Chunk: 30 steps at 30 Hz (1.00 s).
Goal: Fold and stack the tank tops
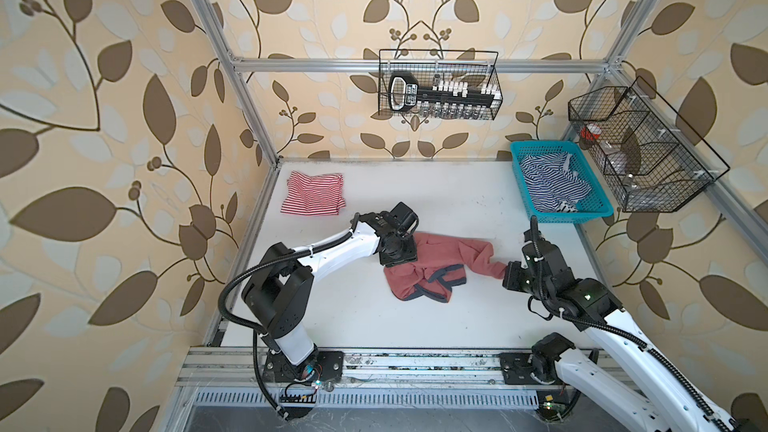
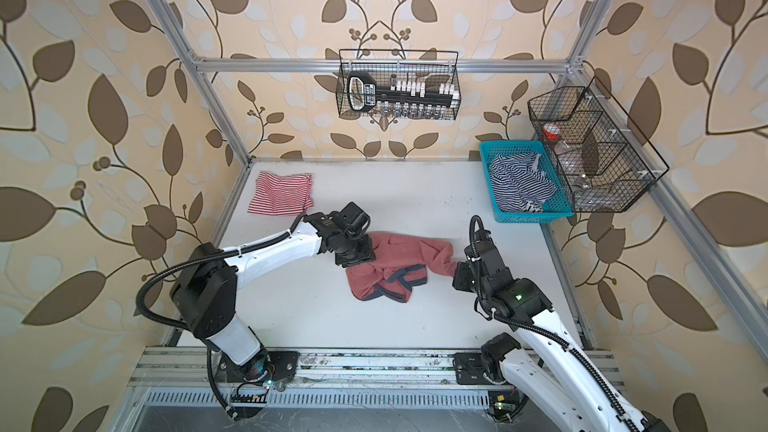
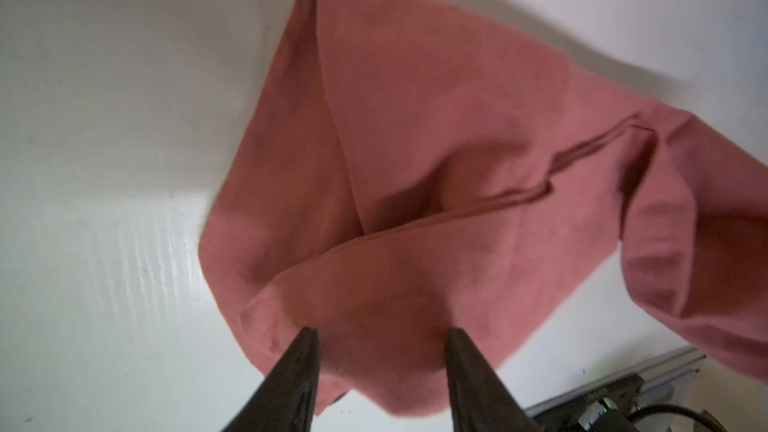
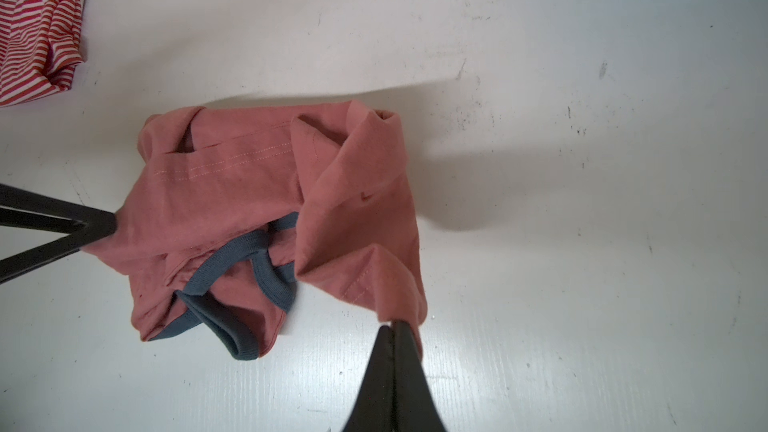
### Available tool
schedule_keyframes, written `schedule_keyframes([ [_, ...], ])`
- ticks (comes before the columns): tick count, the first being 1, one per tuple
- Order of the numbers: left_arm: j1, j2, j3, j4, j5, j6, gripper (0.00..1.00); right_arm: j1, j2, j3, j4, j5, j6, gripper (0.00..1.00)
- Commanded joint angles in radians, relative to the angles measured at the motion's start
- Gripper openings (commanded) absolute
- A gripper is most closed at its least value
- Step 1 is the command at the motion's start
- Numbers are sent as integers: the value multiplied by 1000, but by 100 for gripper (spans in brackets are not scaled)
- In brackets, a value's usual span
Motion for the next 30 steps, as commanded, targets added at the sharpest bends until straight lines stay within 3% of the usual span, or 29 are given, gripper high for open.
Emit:
schedule_keyframes([
  [1, 6, 50, 18, -7, -1, -13, 32, -6, -8, 30, -13, -15, -19, 0],
  [5, 7, 37, 26, -23, -15, -5, 1, -10, -3, 51, -6, -21, -30, 0],
  [13, 75, -101, 365, -293, -242, 215, 0, -70, 107, 293, 94, -122, -137, 0],
  [19, 140, -150, 628, -321, -374, 415, 0, -177, 274, 621, 163, -234, -240, 0],
  [21, 161, -144, 713, -307, -402, 473, 0, -239, 331, 713, 197, -286, -254, 0],
  [24, 217, -118, 843, -263, -391, 520, 0, -358, 431, 839, 285, -463, -206, 0],
  [30, 239, 61, 1346, -269, -418, 692, 0, -467, 657, 1159, 385, -667, -122, 0],
])
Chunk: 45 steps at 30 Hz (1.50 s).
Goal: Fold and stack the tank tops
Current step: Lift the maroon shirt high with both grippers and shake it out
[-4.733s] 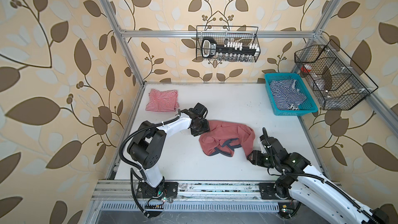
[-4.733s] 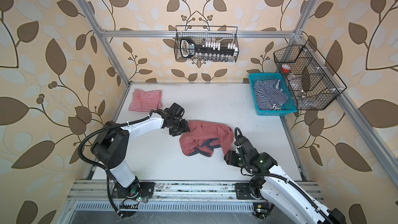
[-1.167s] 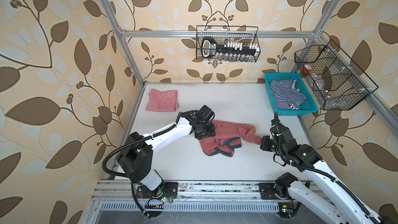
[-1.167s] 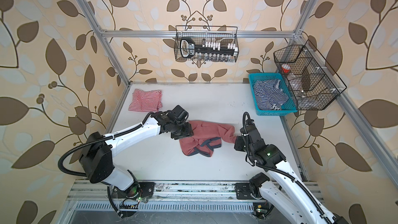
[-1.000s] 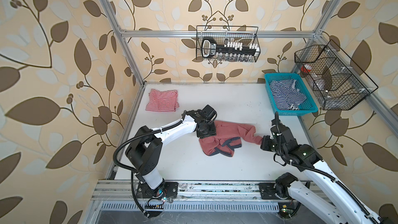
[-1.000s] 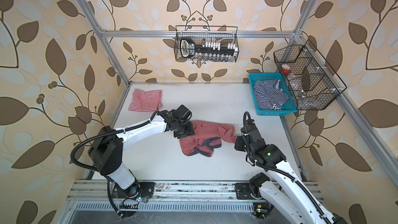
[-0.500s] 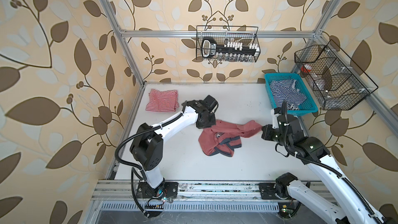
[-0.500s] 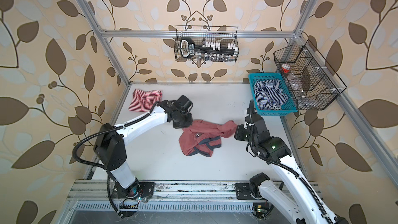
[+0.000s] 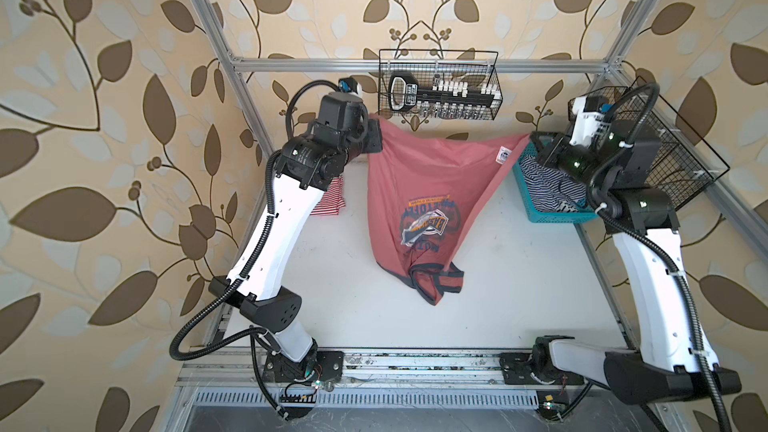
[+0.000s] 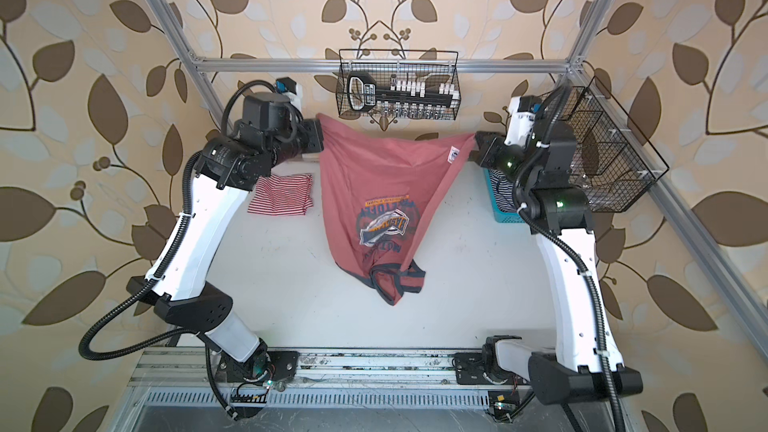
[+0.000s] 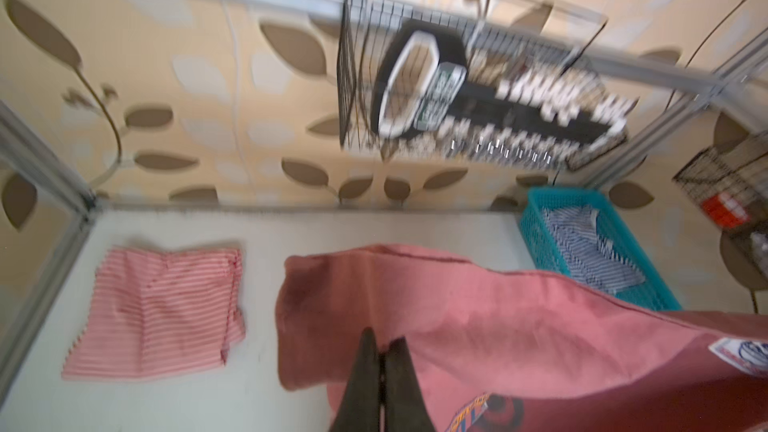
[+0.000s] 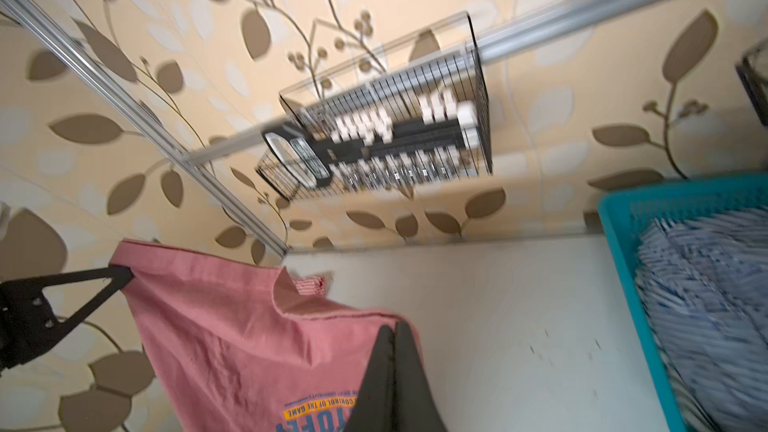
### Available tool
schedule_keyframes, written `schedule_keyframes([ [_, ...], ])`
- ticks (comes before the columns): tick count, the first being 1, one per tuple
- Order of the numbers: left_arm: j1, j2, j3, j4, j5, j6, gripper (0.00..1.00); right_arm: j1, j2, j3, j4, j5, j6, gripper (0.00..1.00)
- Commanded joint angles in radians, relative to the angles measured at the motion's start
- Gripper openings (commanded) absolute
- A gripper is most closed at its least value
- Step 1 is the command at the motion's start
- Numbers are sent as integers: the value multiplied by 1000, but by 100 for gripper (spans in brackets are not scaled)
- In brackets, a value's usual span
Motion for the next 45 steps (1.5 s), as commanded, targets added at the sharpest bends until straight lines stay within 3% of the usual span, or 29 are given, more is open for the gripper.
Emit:
schedule_keyframes([
  [1, 4, 79, 235, 13, -59, 153, 0, -37, 78, 141, 114, -180, 59, 0],
  [4, 4, 54, 259, 92, -58, 195, 0, -61, 118, 233, 178, -249, 111, 0],
  [8, 3, -110, 56, 171, 23, 179, 0, -65, 86, 281, 169, -308, 97, 0],
  [13, 3, -423, -401, 344, 142, 108, 0, -67, -88, 116, 233, -349, 110, 0],
  [18, 3, -563, -511, 345, 235, 47, 0, -67, -228, 0, 261, -369, 122, 0],
  [22, 3, -590, -499, 328, 262, 29, 0, -67, -269, -7, 242, -369, 106, 0],
  [26, 3, -573, -500, 327, 176, 54, 0, -66, -233, 21, 200, -350, 80, 0],
  [32, 4, -390, -395, 268, 54, 137, 0, -68, -75, 68, 206, -330, 75, 0],
  [34, 15, -293, -289, 252, 22, 171, 0, -70, 7, 113, 212, -325, 76, 0],
  [41, 202, 102, 236, 147, 150, 58, 0, -77, 345, 429, 264, -408, 207, 0],
  [45, 269, 119, 248, 309, 230, -44, 0, -78, 458, 563, 409, -448, 330, 0],
])
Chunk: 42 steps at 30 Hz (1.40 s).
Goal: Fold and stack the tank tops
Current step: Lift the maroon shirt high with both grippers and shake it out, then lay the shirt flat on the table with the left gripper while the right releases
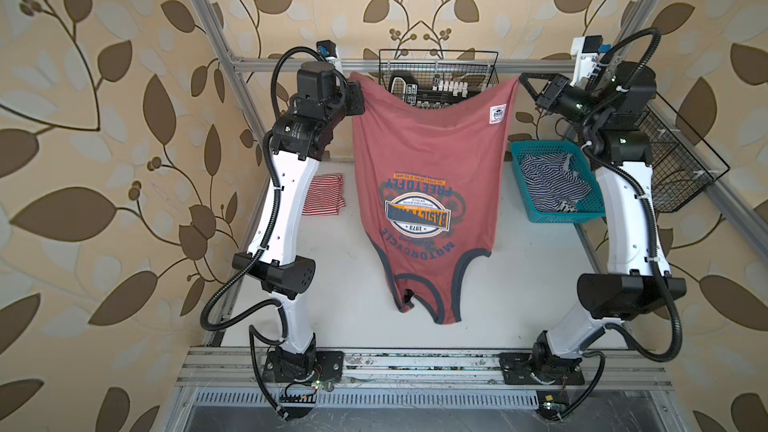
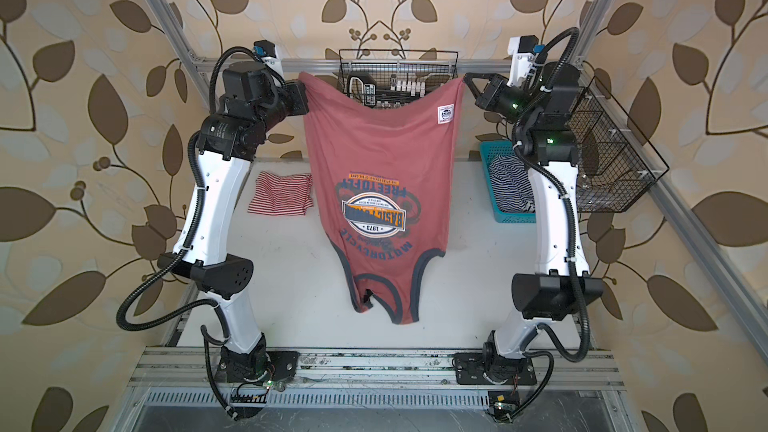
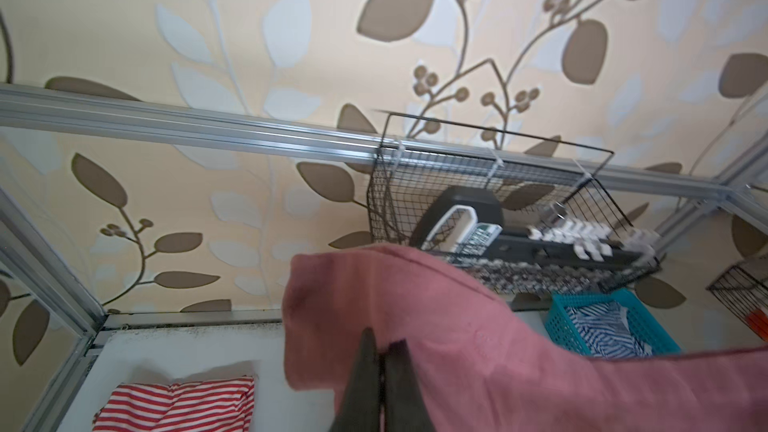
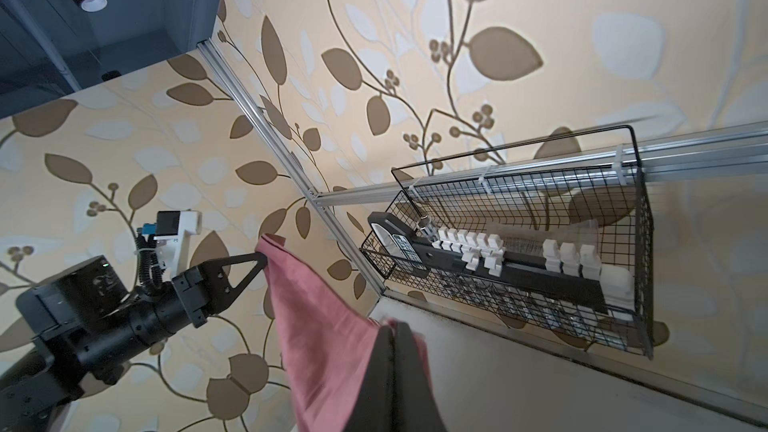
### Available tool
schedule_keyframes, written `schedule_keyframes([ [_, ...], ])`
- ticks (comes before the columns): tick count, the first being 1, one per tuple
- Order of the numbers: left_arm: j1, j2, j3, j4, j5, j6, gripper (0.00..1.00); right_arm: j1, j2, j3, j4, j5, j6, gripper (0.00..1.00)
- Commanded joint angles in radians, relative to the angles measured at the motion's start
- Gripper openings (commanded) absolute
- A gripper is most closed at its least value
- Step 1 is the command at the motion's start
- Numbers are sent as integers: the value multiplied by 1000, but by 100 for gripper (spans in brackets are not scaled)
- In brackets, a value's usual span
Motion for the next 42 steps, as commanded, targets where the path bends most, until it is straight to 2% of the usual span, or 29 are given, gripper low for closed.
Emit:
schedule_keyframes([
  [1, 44, -87, 33, 208, 73, -112, 0, -3, 32, 130, 207, -60, 143, 0],
  [5, 50, -151, -73, 423, 97, -146, 0, -8, 56, 188, 394, -79, 232, 0],
  [9, 50, -181, -103, 519, 138, -159, 0, -16, 32, 179, 468, -97, 232, 0],
  [11, 50, -207, -158, 561, 171, -173, 0, -17, -4, 124, 467, -109, 225, 0],
  [14, 50, -270, -279, 579, 252, -202, 0, -17, -98, -67, 502, -141, 211, 0],
  [17, 37, -385, -562, 737, 341, -241, 0, -9, -254, -387, 617, -129, 195, 0],
  [20, -1, -484, -747, 812, 359, -237, 0, 16, -383, -618, 632, -122, 143, 0],
  [22, -23, -507, -795, 823, 396, -236, 0, 50, -444, -722, 585, -120, 84, 0],
  [26, -57, -514, -806, 808, 496, -235, 0, 144, -536, -857, 385, -71, -88, 0],
  [29, -71, -542, -812, 774, 568, -223, 0, 220, -565, -921, 229, -23, -189, 12],
  [34, -134, -661, -916, 682, 604, -184, 0, 251, -628, -1063, 115, 77, -196, 24],
  [37, -222, -735, -1045, 620, 573, -164, 0, 220, -663, -1106, 34, 147, -187, 27],
  [42, -397, -760, -1296, 605, 543, -220, 0, 182, -694, -1125, -84, 166, -234, 34],
])
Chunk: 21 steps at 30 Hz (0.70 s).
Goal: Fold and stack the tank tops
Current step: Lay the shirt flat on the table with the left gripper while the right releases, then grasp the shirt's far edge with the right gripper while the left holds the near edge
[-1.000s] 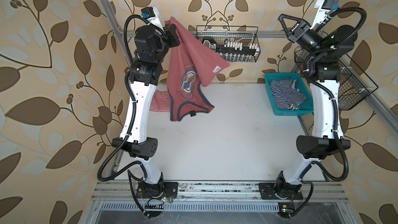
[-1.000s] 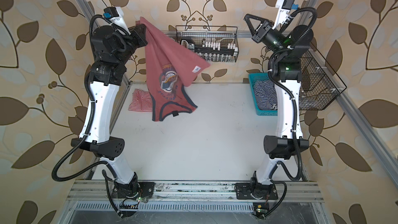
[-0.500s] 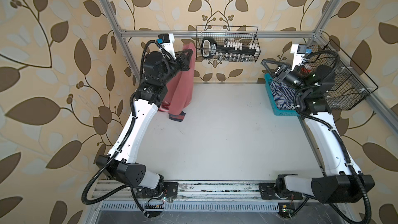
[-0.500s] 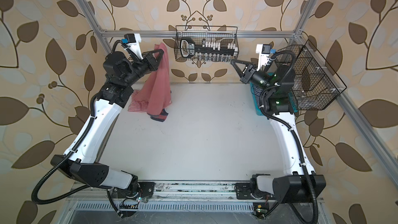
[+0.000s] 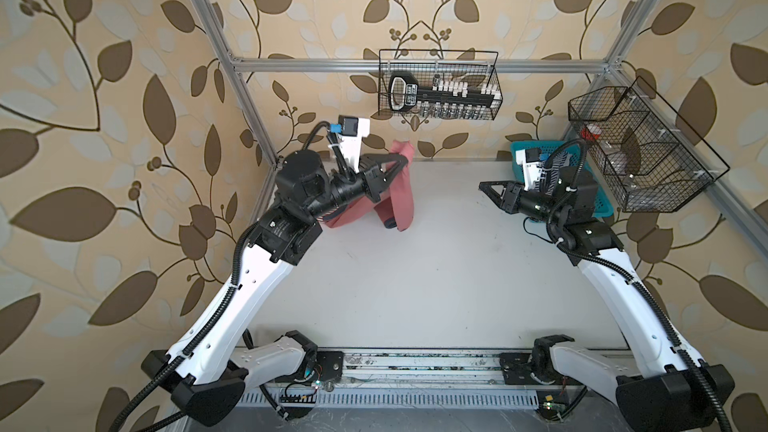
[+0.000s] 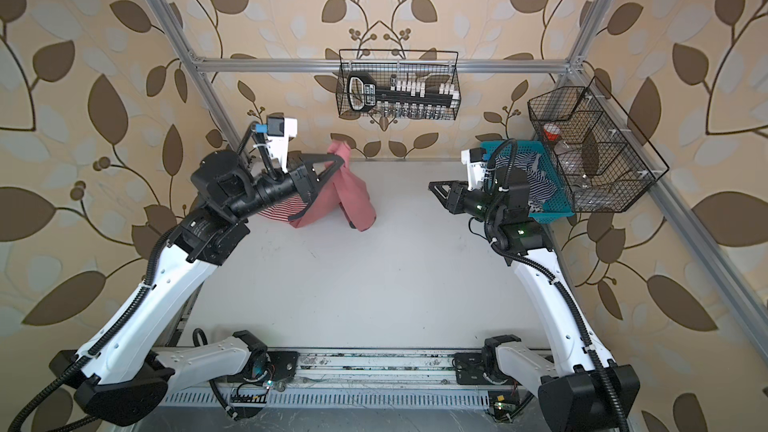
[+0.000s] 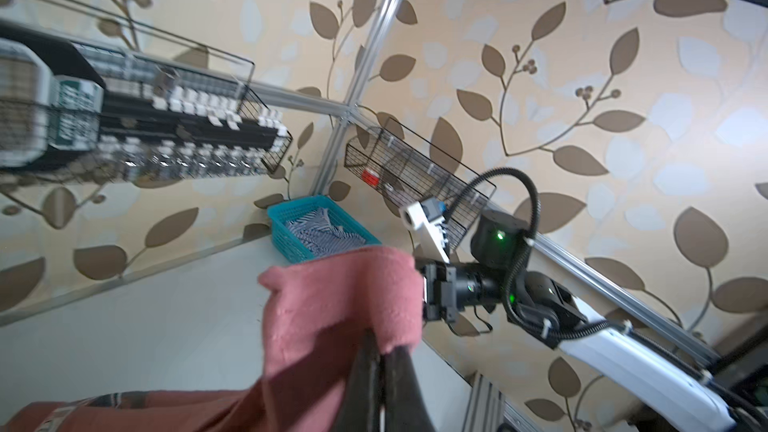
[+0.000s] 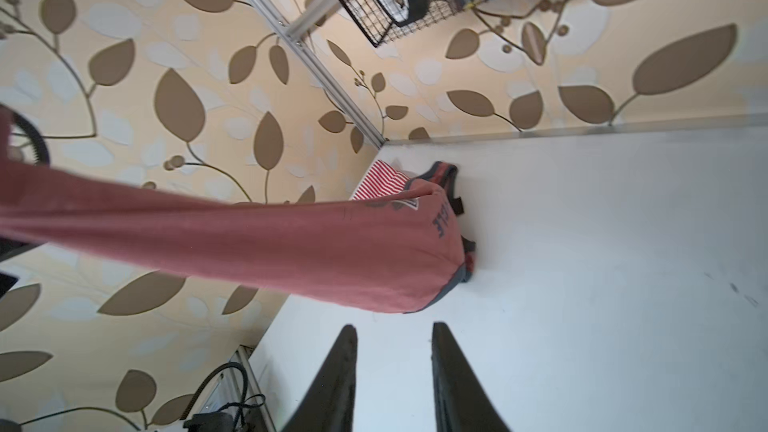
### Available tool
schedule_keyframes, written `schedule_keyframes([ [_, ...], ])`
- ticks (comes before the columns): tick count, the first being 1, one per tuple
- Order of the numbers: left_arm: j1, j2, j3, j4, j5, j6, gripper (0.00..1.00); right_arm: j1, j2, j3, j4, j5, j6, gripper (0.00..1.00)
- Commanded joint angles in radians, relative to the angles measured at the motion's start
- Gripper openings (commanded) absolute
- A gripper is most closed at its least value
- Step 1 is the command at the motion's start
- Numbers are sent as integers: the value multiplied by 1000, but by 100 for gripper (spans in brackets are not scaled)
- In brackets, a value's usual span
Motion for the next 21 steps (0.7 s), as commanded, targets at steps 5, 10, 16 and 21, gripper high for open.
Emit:
schedule_keyframes([
  [5, -256, 121, -137, -243, -101, 51, 0, -11, -21, -25, -134, 40, -96, 43],
  [10, -329, 202, -172, -443, -198, 94, 0, 3, 63, -37, -73, -14, -98, 51],
  [16, -420, 239, -286, -490, -252, 61, 0, 100, 280, 93, -57, -47, -146, 58],
  [21, -488, 281, -331, -507, -307, 33, 0, 228, 568, 323, -168, -93, -222, 63],
])
